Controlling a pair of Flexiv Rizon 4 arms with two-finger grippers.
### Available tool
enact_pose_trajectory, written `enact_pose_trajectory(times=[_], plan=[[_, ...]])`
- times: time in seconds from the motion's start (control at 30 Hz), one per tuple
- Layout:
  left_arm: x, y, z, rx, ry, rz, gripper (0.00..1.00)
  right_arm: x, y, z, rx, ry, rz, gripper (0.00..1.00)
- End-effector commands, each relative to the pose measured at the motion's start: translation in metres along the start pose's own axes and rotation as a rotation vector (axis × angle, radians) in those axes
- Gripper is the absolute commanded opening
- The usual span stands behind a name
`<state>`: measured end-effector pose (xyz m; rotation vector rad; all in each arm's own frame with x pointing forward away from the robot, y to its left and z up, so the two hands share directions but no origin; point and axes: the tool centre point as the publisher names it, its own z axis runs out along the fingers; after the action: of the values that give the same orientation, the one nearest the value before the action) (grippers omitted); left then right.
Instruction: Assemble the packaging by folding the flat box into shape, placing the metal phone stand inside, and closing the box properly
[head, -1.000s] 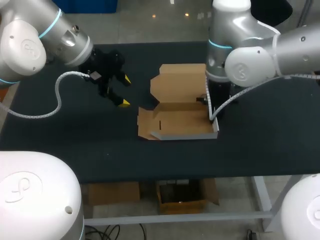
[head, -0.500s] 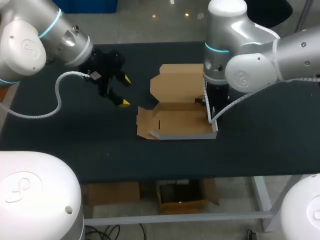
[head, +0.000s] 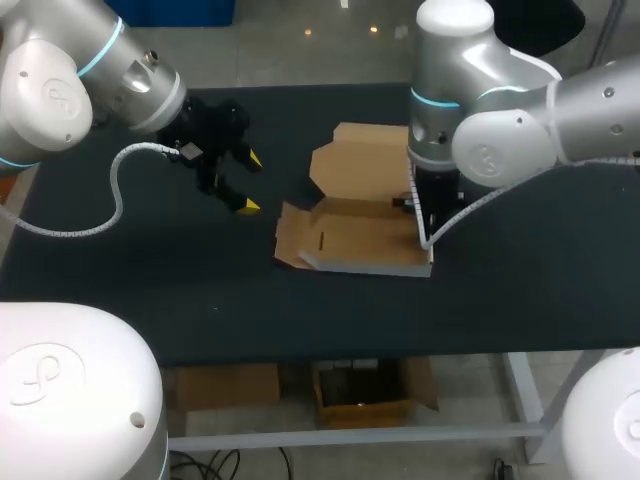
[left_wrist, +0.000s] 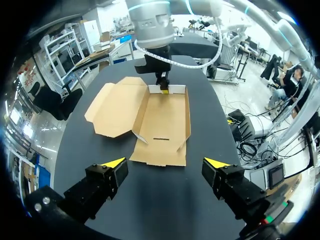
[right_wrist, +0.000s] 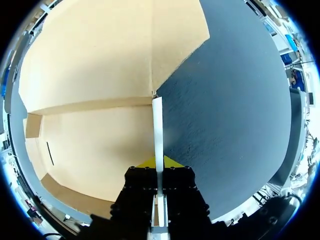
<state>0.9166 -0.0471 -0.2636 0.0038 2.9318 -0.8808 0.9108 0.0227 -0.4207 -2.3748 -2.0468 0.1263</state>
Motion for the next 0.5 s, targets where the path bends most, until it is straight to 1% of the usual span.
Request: enact_pose_trajectory(times=[0.03,0.17,0.3,0.33,0.4,0.5], plan=[[-0.0005,-0.0006,-0.0004,-0.005,0.003,-0.001,1.0,0.0,0.004,-0.0006,0.002,-0.017,-0.025,0.0],[-0.0005,-0.0006,-0.0004,-0.005,0.003,-0.001,1.0,-0.0003,0.007,-0.0043,-0.01,-0.03,-0.073,0.0],[-0.0005,-0.0006,-0.0004,-0.005,0.003,-0.001,1.0,0.0003,0.0106,-0.003,0.014,-0.002,-0.148,0.0],[-0.0005,-0.0006,-0.0004,-0.005,0.003,-0.001,1.0,0.0012,0.0103,-0.0021,0.015,-0.011,-0.151,0.0],[-0.0005,-0.0006,-0.0004,-0.005,0.003,-0.001,1.0,0.0025,0.0096,-0.0009,0.027,0.002,-0.186,0.0],[-0.0005,-0.0006,-0.0004,-0.005,0.003,-0.001,1.0,0.004,0.0081,0.0014,0.042,-0.004,-0.211,0.0]])
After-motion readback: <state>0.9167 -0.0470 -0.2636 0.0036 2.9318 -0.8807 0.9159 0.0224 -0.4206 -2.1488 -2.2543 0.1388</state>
